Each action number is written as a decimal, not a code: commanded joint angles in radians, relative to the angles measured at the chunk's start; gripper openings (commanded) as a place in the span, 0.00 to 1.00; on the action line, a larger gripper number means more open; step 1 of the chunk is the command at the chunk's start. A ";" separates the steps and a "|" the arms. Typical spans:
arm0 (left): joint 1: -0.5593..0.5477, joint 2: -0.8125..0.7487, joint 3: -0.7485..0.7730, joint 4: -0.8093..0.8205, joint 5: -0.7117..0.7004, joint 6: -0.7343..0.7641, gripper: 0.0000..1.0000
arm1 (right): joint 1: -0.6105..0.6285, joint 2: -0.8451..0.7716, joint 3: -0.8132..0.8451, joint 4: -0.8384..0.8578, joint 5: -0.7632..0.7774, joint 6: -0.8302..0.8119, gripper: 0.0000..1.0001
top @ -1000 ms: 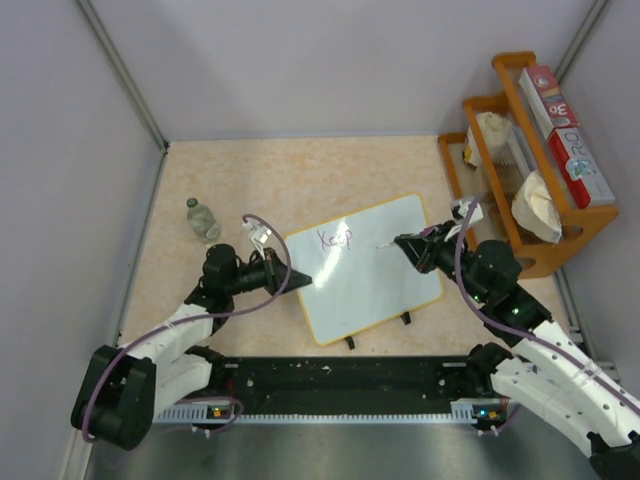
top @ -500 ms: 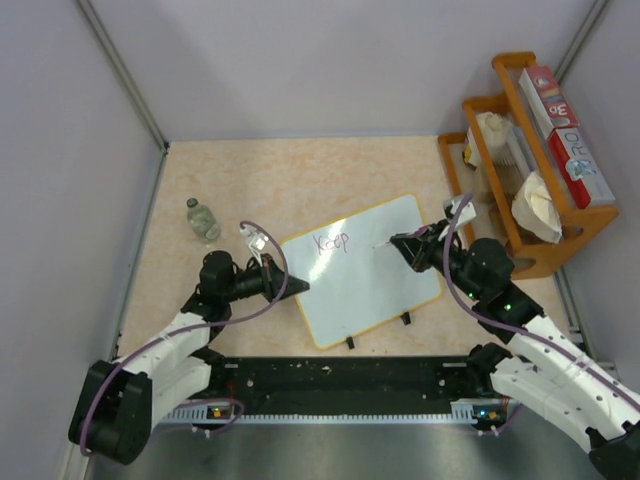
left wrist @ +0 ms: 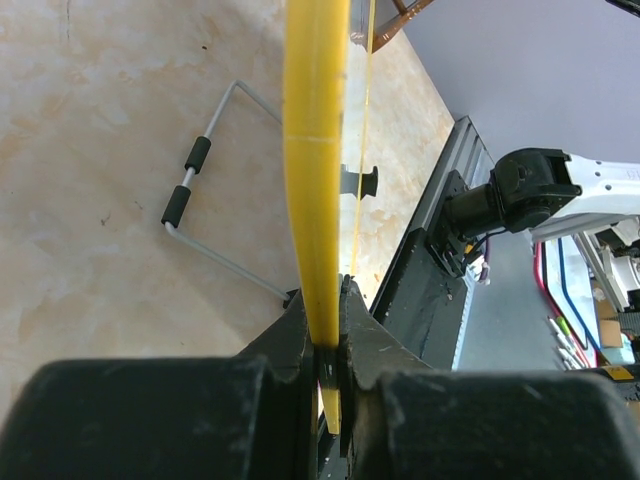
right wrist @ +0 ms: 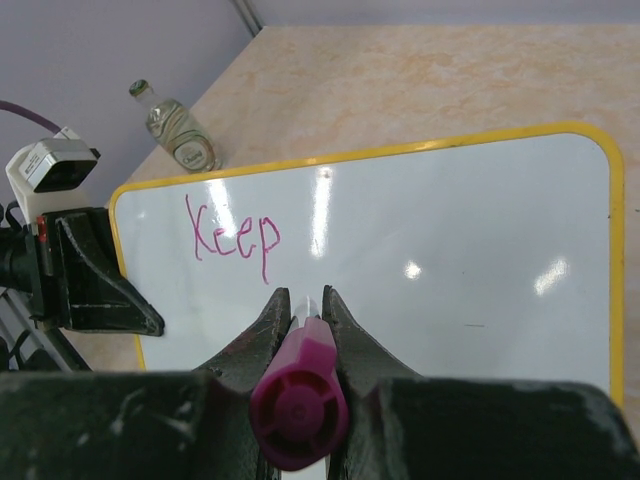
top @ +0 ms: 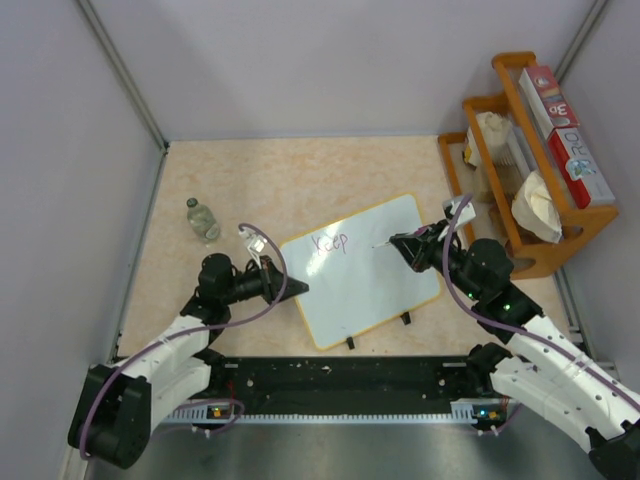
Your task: Write a sentence on the whiteboard
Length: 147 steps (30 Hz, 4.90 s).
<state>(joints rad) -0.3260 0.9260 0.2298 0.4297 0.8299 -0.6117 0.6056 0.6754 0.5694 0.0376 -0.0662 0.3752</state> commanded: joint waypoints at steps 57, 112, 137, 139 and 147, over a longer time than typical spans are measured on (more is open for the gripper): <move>-0.010 -0.088 -0.092 -0.085 -0.002 0.133 0.00 | -0.004 0.306 0.187 0.248 -0.052 -0.006 0.00; -0.010 -0.095 -0.095 -0.082 0.002 0.133 0.00 | -0.004 0.280 0.109 0.214 -0.027 0.033 0.00; -0.008 -0.104 -0.099 -0.080 0.002 0.132 0.00 | -0.004 0.285 0.136 0.211 0.026 0.062 0.00; -0.010 -0.104 -0.099 -0.080 0.003 0.132 0.00 | -0.004 0.285 0.141 0.202 0.037 0.060 0.00; -0.010 -0.105 -0.099 -0.080 0.002 0.132 0.00 | -0.004 0.277 0.123 0.183 0.039 0.059 0.00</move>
<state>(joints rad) -0.3260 0.8200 0.1734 0.4339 0.8192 -0.6247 0.6056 0.9642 0.6567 0.2169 -0.0559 0.4389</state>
